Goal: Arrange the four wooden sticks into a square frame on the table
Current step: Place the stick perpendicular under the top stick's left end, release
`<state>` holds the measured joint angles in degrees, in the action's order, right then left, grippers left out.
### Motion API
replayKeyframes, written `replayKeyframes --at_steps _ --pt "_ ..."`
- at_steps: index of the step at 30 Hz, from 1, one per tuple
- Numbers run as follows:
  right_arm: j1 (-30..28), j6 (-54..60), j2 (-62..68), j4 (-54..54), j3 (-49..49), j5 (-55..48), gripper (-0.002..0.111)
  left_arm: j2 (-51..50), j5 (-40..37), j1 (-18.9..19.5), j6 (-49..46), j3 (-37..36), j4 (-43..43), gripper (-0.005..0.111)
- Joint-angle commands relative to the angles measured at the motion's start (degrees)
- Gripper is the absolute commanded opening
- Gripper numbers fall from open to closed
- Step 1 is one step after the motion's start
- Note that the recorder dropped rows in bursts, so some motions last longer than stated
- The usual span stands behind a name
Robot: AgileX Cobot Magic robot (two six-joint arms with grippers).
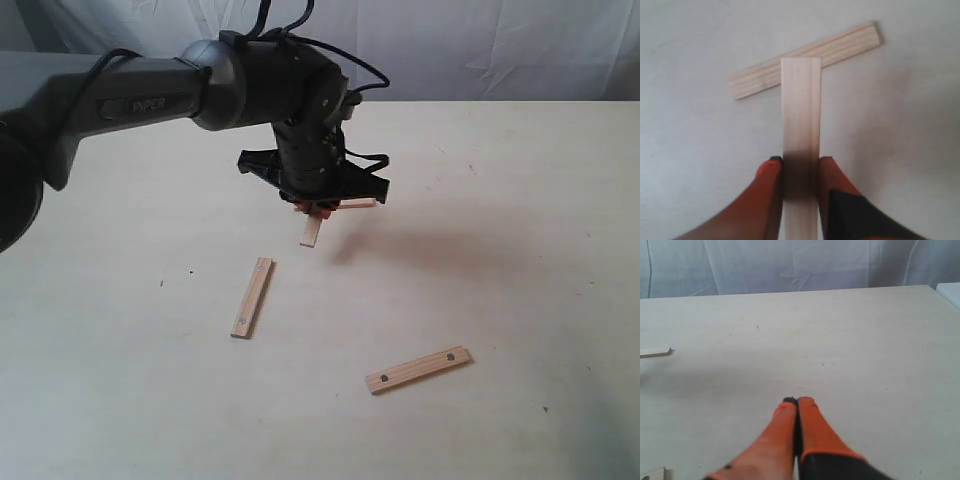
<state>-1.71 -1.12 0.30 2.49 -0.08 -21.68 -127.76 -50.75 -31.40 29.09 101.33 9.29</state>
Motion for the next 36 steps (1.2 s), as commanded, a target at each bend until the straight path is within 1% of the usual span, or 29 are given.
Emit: replayKeyframes --at_steps 1,3,7,12,16,18,21,27,30,32,34,35,36 --pt "0.1 0.0 -0.3 -0.3 0.1 0.8 0.000 -1.5 1.4 1.6 4.2 0.1 -0.7 0.000" --pt "0.1 0.0 -0.3 -0.3 0.1 0.7 0.000 -1.9 1.4 1.8 4.7 0.1 -1.5 0.000" --pt "0.1 0.0 -0.3 -0.3 0.1 0.7 0.000 -2.2 1.5 1.8 10.0 0.1 -1.8 0.000" --pt "0.1 0.0 -0.3 -0.3 0.1 0.7 0.000 -2.4 2.4 1.8 11.0 0.1 -1.0 0.000" --pt "0.1 0.0 -0.3 -0.3 0.1 0.7 0.000 -2.8 1.5 1.8 13.7 0.1 -1.3 0.000" --pt "0.1 0.0 -0.3 -0.3 0.1 0.7 0.000 -2.9 1.4 1.8 13.7 0.1 -1.2 0.004" --pt "0.1 0.0 -0.3 -0.3 0.1 0.7 0.000 -2.9 1.5 1.8 13.8 0.1 -0.8 0.014" --pt "0.1 0.0 -0.3 -0.3 0.1 0.8 0.000 -2.9 1.3 1.8 13.8 0.1 -1.1 0.041" --pt "0.1 0.0 -0.3 -0.3 0.1 0.8 0.000 -2.8 0.9 1.8 13.3 0.1 -1.1 0.043" --pt "0.1 0.0 -0.3 -0.3 0.1 0.8 0.000 -1.4 0.4 1.8 9.5 0.3 -2.0 0.043" --pt "0.1 0.0 -0.3 -0.3 0.1 0.8 0.000 1.2 -0.3 1.7 1.1 1.0 -5.4 0.042" --pt "0.1 0.0 -0.3 -0.3 0.1 0.8 0.000 3.1 -1.2 1.6 -6.8 1.1 -8.7 0.042" --pt "0.1 0.0 -0.3 -0.3 0.1 0.8 0.000 4.7 -2.6 1.1 -11.7 1.1 -10.8 0.042"
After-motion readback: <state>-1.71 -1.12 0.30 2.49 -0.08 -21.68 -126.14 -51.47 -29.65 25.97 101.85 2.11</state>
